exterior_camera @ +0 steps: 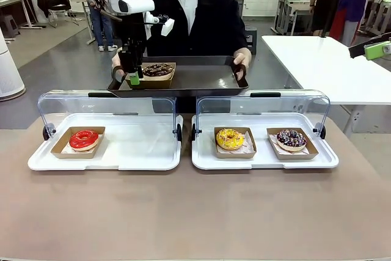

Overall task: Provide the desired donut to the person.
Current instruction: Place the picked Paper togo box onto the Handle tray extended by the person, then pick up and lift the Paper togo box containing the Donut pointed at by the person.

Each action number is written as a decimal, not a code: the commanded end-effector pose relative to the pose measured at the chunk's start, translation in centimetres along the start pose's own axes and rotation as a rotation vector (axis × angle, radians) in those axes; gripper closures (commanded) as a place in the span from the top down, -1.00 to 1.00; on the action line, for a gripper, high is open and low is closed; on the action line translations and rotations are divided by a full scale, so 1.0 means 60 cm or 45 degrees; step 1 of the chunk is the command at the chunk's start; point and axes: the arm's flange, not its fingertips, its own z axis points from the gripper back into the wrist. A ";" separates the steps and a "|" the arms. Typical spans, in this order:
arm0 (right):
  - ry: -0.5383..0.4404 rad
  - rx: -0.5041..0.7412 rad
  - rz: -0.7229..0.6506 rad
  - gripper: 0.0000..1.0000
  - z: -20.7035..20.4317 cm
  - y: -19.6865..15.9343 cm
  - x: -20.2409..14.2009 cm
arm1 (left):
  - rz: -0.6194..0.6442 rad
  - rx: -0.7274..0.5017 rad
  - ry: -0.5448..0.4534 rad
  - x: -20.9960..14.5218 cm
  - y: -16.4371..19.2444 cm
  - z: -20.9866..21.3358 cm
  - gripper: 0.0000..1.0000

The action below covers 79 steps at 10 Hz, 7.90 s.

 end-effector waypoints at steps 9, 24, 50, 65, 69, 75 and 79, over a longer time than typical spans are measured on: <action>-0.014 0.007 0.012 1.00 -0.001 0.001 0.002 | -0.017 -0.012 -0.012 -0.008 -0.008 0.014 1.00; -0.014 0.007 0.012 1.00 -0.001 0.001 0.002 | 0.239 0.066 -1.091 -0.586 -0.069 0.020 1.00; -0.014 0.007 0.012 1.00 -0.001 0.001 0.002 | 0.103 0.236 -1.307 -0.715 -0.100 -0.064 1.00; -0.014 0.007 0.012 1.00 -0.001 0.001 0.002 | 0.127 0.226 -1.306 -0.714 -0.100 -0.064 1.00; -0.014 0.007 0.012 1.00 -0.001 0.001 0.002 | -0.191 0.110 -0.794 -0.601 -0.181 0.027 1.00; -0.014 0.007 0.012 1.00 -0.001 0.001 0.002 | -0.239 0.122 -0.135 -0.453 -0.177 -0.114 1.00; -0.014 0.007 0.012 1.00 -0.001 0.001 0.002 | -0.070 0.168 -0.086 -0.477 -0.112 -0.189 1.00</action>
